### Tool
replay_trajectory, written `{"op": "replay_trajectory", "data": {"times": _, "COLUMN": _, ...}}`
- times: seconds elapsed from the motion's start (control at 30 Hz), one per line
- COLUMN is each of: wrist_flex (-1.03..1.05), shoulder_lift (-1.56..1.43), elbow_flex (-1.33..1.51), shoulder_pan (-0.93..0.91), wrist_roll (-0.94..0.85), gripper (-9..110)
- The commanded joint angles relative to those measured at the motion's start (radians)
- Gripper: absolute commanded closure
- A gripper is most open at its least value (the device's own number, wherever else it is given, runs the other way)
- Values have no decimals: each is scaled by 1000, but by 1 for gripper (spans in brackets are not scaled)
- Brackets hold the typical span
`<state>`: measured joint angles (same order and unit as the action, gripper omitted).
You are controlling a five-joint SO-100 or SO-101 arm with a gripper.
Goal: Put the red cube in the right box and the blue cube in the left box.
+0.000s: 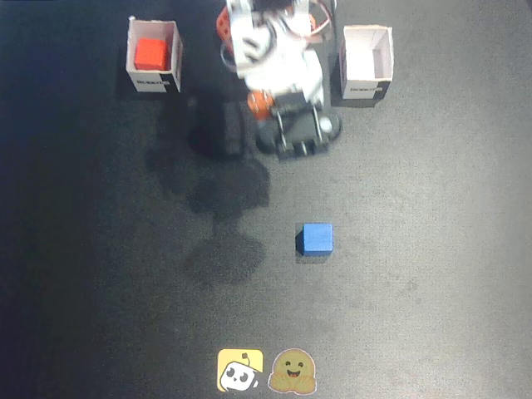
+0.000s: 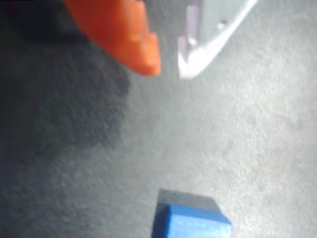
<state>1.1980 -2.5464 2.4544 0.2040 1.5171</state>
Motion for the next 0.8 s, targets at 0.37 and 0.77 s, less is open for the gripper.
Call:
{"op": "replay_trajectory", "data": {"times": 0.37, "wrist_flex": -109, "shoulder_lift": 333, "elbow_flex": -241, "shoulder_pan": 69, "wrist_roll": 49, "gripper": 93}}
{"op": "replay_trajectory", "data": {"times": 0.77, "wrist_flex": -258, "shoulder_lift": 512, "elbow_flex": -265, "shoulder_pan": 106, "wrist_roll": 109, "gripper": 85}}
